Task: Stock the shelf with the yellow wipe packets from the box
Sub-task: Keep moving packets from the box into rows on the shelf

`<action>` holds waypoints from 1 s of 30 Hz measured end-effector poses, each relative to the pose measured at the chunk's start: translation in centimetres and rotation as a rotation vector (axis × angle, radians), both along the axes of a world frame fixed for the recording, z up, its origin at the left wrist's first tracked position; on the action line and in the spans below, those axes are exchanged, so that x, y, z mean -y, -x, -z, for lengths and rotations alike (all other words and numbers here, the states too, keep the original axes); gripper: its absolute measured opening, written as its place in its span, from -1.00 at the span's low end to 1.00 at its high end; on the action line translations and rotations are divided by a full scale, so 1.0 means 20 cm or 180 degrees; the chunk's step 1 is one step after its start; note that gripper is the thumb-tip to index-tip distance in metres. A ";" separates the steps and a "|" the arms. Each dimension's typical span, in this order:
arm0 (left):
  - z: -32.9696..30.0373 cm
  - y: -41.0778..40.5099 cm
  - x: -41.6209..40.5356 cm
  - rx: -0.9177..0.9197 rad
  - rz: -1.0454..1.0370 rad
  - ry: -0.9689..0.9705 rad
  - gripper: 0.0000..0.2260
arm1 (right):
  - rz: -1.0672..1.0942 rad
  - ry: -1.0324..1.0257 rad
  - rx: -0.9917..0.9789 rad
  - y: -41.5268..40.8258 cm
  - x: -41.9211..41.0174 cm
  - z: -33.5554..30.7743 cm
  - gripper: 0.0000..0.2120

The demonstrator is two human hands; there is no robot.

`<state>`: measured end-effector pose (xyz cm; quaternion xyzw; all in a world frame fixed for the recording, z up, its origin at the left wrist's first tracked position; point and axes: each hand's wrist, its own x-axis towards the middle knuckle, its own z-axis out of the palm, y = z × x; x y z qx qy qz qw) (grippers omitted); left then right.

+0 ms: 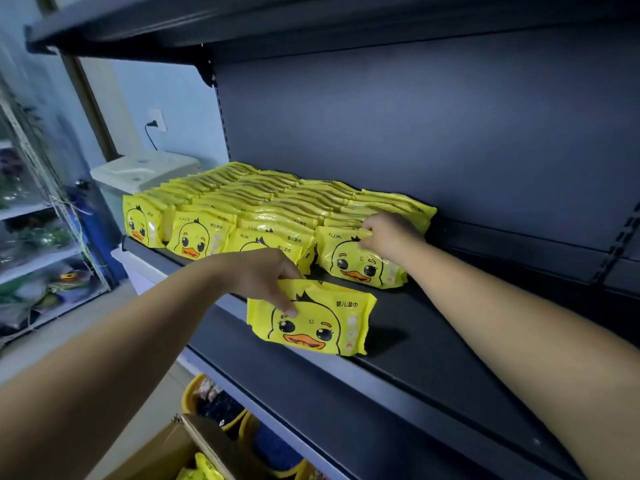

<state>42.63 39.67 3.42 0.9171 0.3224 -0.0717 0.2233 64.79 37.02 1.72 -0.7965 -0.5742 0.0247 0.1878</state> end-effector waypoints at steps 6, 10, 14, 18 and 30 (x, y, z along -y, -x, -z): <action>-0.01 -0.08 -0.01 0.0220 0.0043 -0.0022 -0.83 | 0.0213 -0.0369 -0.0285 -0.05 0.07 0.01 -0.73; 0.00 -0.17 -0.03 0.0269 0.0077 -0.0181 -0.78 | 0.0410 -0.0576 -0.0458 -0.12 0.17 -0.03 -0.72; 0.00 -0.25 -0.09 0.0360 0.0024 -0.0428 -0.66 | 0.0570 -0.0886 -0.0715 -0.16 0.31 -0.03 -0.66; 0.01 -0.36 -0.14 0.0425 -0.0089 -0.0739 -0.48 | 0.0691 -0.1000 -0.0891 -0.17 0.45 0.01 -0.61; 0.05 -0.40 -0.18 0.0925 0.0124 -0.1291 -0.52 | 0.0463 -0.0818 -0.1090 -0.04 0.54 0.09 -0.71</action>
